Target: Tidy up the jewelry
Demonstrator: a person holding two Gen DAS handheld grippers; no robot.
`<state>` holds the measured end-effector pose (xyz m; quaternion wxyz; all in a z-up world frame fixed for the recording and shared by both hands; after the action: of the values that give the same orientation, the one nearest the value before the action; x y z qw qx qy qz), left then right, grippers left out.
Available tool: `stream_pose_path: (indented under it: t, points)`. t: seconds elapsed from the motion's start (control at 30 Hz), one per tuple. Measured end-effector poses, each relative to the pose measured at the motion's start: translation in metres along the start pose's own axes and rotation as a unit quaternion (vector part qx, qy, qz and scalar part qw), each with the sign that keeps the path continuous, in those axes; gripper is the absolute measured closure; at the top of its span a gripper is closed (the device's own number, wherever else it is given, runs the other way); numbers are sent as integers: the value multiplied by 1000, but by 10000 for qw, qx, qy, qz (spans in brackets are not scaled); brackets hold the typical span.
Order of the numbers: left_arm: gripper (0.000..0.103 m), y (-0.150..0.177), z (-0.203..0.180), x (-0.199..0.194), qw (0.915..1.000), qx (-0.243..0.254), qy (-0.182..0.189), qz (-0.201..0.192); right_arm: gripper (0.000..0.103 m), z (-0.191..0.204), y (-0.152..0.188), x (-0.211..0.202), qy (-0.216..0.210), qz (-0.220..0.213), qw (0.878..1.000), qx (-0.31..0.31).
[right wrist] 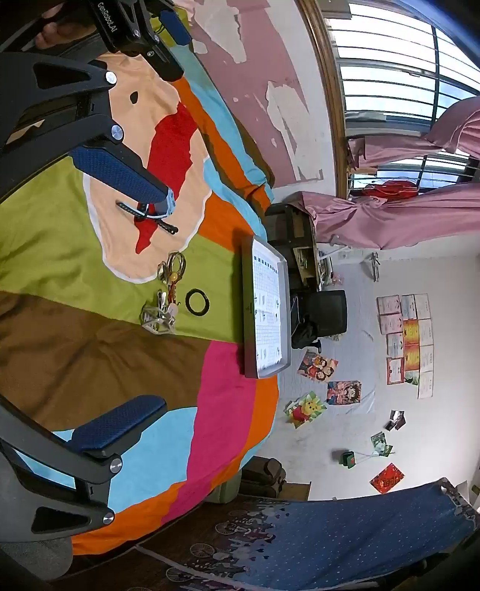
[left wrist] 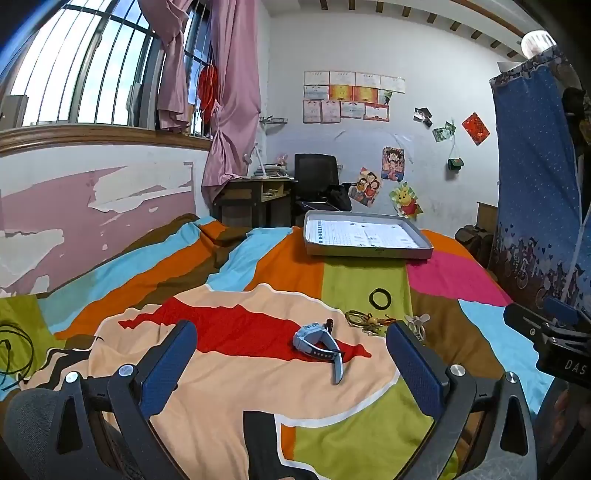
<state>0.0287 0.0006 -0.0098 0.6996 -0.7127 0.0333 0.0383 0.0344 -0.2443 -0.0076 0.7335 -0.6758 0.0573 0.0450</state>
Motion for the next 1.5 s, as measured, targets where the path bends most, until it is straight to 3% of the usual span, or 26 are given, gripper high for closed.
stream_pose_path:
  t: [1.5]
  points:
    - [0, -12, -4, -7, 9999, 38, 48, -130, 1, -1, 0, 0, -3, -17, 10000, 51]
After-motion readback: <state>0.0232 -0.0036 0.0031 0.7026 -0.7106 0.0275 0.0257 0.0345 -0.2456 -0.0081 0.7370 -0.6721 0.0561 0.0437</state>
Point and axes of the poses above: each gripper's, at about its wrist camera, not at the fingertips, and x roughly the way its jaws point, z to its left, y to its underside, the point moved 3 cm from there along x, roughly the way its jaws point, and after that the axes turned 14 degrees about -z, right-handed, at the moved point
